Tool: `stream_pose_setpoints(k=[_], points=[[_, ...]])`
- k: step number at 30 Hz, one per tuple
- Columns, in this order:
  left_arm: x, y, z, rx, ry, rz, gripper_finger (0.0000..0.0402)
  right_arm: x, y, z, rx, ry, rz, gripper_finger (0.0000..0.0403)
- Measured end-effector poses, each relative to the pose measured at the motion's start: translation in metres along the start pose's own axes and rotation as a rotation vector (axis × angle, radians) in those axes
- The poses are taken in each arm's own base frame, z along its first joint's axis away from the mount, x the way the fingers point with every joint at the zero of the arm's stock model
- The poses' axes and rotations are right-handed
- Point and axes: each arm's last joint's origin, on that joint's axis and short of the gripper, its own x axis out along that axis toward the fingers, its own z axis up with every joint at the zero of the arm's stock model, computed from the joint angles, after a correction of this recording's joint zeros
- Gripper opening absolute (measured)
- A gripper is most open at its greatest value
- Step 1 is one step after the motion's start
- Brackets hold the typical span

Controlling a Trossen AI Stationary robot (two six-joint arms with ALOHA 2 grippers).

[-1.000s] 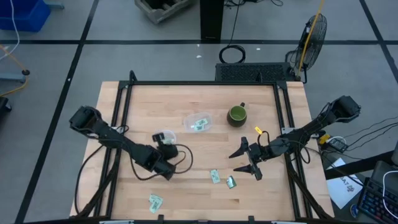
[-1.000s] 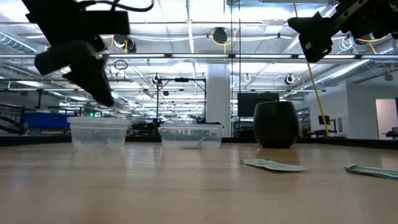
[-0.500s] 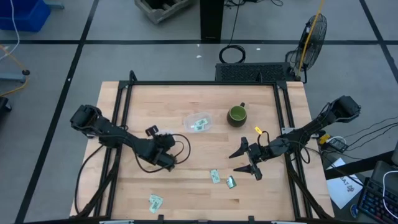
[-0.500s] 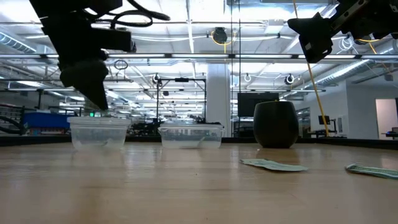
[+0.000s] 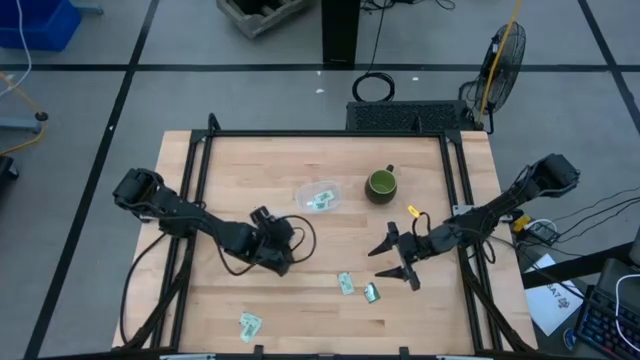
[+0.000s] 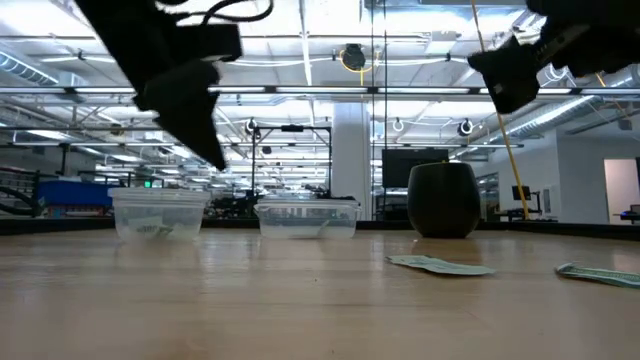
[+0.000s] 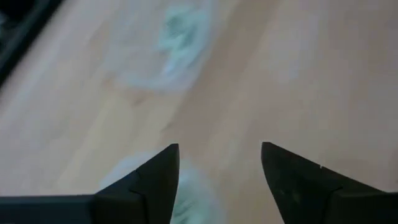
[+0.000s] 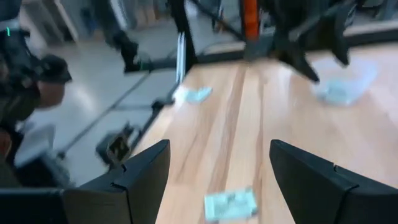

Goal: Pick and place Stevia / Truvia into bins
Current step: Put the truvia packet into the oval container

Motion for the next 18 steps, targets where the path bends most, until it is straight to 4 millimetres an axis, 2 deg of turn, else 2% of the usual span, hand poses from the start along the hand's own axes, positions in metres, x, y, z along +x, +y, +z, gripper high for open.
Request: stream_pose_setpoints(k=[7, 12, 18], points=[[-0.01, -0.026, 0.03, -0.001, -0.274, -0.265, 0.0241, 0.01, 0.002, -0.03, -0.01, 0.189, 0.009, 0.0267], [-0.024, -0.039, 0.043, 0.018, -0.435, -0.399, 0.0241, 0.015, 0.012, -0.053, 0.007, 0.296, 0.038, 0.0267], [-0.038, -0.048, 0.054, 0.057, -0.585, -0.531, 0.0241, 0.024, 0.03, -0.063, -0.062, 0.319, 0.076, 0.0267]])
